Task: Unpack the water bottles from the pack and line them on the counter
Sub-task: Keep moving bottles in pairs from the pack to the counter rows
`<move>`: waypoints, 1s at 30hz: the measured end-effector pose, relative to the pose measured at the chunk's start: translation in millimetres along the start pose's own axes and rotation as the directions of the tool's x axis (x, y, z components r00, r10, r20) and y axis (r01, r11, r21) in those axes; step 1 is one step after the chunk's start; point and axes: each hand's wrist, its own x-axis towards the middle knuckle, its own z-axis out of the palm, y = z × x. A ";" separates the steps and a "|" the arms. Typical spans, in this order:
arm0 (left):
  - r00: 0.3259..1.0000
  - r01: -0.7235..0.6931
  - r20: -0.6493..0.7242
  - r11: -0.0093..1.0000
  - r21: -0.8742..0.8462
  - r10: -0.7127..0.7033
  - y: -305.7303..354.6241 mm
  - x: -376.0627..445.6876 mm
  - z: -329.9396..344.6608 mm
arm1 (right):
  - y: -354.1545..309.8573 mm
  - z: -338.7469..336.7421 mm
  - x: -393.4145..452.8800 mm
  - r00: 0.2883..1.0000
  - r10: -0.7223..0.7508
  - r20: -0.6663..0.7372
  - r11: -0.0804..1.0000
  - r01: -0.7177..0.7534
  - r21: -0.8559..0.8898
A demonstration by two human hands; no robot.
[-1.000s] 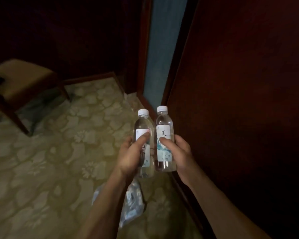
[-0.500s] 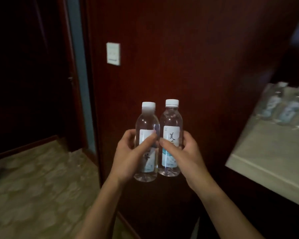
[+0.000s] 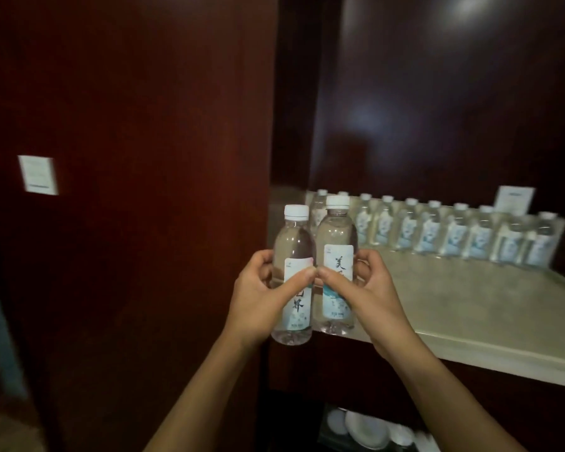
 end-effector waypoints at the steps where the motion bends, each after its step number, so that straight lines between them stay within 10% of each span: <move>1: 1.000 0.007 0.012 1.000 -0.018 -0.007 -0.8 1.9 12.5 | -2.1 -12.2 -0.4 1.000 -0.004 -0.018 1.000 0.004 -0.017; 30: 0.994 0.100 0.028 0.978 0.181 -0.107 -94.4 118.1 188.2 | 100.3 -182.2 142.3 0.997 0.077 0.011 0.990 -0.076 -0.119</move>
